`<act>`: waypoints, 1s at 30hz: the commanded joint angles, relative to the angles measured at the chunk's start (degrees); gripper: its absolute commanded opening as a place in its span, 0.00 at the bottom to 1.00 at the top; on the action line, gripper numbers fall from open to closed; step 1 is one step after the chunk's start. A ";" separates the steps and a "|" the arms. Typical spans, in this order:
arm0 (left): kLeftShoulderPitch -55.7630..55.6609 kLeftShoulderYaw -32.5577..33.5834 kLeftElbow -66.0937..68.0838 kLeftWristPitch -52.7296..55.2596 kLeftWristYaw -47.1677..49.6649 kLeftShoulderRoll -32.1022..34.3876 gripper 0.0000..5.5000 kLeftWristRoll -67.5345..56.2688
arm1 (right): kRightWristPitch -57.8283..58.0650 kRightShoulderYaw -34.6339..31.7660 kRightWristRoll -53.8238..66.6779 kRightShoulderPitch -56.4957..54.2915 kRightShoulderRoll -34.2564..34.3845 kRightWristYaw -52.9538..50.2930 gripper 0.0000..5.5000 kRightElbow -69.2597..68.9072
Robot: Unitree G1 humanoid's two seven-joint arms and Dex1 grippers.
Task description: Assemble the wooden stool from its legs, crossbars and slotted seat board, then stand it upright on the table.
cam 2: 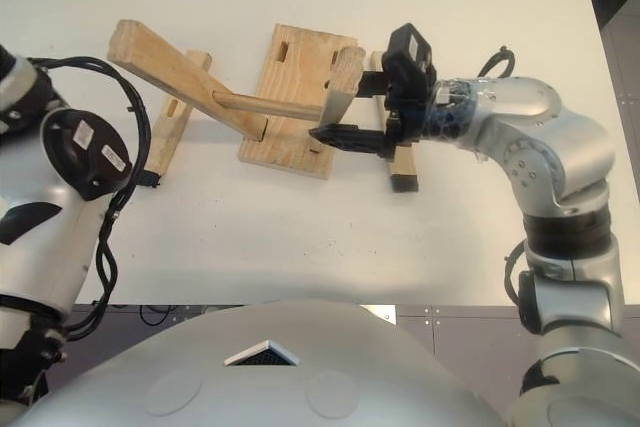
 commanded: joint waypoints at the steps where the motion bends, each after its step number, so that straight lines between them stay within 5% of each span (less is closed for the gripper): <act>1: 12.31 3.09 -0.81 -3.78 3.79 3.30 0.21 3.48 | -0.47 -1.90 -0.94 7.20 -6.03 3.07 0.71 -4.14; 8: 42.71 -3.50 -10.43 -14.78 3.31 2.79 0.03 10.47 | -1.82 -9.88 -6.91 15.59 -4.63 -7.98 0.57 -2.37; 12: 51.23 -9.55 -13.57 -17.00 -1.39 4.46 0.00 10.16 | 2.44 -7.45 -13.03 8.36 7.55 -28.69 0.46 -6.54; 20: 51.30 -18.03 -23.45 -7.95 -4.74 4.90 0.00 2.48 | 19.16 2.43 -19.78 -1.31 20.84 -50.40 0.19 -13.80; 26: 47.92 -22.98 -19.01 -9.45 2.41 1.77 0.00 7.33 | 20.38 15.80 -25.59 -6.90 22.32 -50.13 0.00 -10.13; 30: 43.04 -24.11 -8.84 -14.98 6.07 1.98 0.00 13.69 | 17.25 20.24 -28.23 -10.31 22.86 -46.80 0.00 -4.64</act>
